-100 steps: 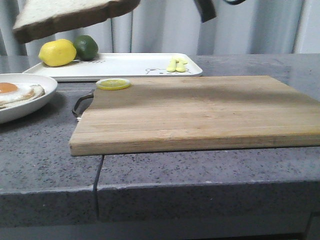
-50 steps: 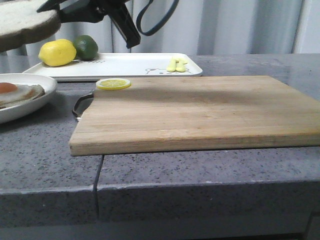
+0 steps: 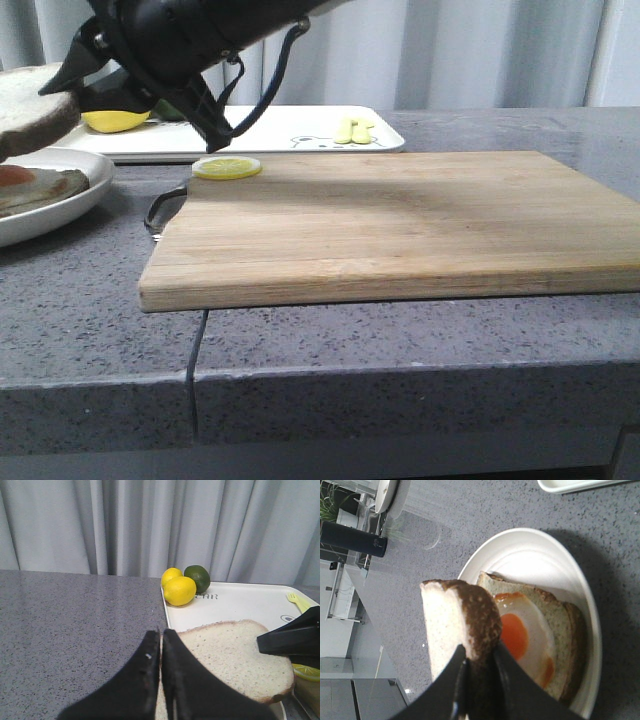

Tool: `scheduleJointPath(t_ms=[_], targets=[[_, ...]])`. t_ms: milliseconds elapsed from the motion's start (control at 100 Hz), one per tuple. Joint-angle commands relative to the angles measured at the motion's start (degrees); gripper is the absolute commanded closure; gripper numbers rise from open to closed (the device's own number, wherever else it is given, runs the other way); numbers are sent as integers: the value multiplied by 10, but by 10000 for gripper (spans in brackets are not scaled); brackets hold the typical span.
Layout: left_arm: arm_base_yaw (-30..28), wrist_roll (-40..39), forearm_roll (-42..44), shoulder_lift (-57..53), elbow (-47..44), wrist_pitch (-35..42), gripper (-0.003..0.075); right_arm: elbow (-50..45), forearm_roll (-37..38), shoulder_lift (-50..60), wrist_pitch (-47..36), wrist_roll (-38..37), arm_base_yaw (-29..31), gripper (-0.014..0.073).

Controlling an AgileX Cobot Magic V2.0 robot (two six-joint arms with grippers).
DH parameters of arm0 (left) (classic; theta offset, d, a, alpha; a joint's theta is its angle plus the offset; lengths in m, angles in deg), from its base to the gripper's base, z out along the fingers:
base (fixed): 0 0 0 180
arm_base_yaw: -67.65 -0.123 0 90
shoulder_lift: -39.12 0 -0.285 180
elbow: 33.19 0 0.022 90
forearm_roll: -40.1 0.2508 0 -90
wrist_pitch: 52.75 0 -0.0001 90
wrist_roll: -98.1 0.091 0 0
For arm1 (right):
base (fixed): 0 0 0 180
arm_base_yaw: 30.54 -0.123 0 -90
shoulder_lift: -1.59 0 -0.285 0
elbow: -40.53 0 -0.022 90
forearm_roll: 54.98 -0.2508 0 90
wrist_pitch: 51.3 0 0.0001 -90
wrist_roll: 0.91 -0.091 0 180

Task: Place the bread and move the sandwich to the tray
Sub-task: 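Lower the bread onto the egg toast and open the right gripper, then grasp the plate rim beside the sandwich with the left gripper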

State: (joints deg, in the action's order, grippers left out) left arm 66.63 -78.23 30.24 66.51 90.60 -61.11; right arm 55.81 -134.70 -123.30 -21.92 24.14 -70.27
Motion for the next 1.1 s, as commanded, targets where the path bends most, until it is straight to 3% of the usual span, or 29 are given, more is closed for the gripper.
scheduleJointPath(t_ms=[0, 190, 370, 570, 640, 730, 880, 1090], targets=[[2, -2, -6, 9, 20, 44, 740, 28, -24, 27, 5, 8, -2, 392], [2, -2, -6, 9, 20, 44, 740, 29, -20, 26, 2, 19, -2, 209], [2, -2, -6, 9, 21, 44, 739, 29, 35, 37, -6, 32, -2, 201], [-5, -2, -5, 13, 43, 0, 738, 29, 153, 70, -9, 42, 4, 207], [-14, -2, -5, 15, 54, -18, 735, 29, 198, 84, -9, 42, 4, 260], [-27, -2, -2, 22, 69, -40, 696, 29, 244, 102, 3, 42, 4, 417], [-42, -2, 0, 33, 90, -58, 542, 28, 292, 132, 30, 42, 4, 673], [-55, -2, 0, 75, 116, -73, 391, 14, 361, 180, 50, 43, 3, 663]])
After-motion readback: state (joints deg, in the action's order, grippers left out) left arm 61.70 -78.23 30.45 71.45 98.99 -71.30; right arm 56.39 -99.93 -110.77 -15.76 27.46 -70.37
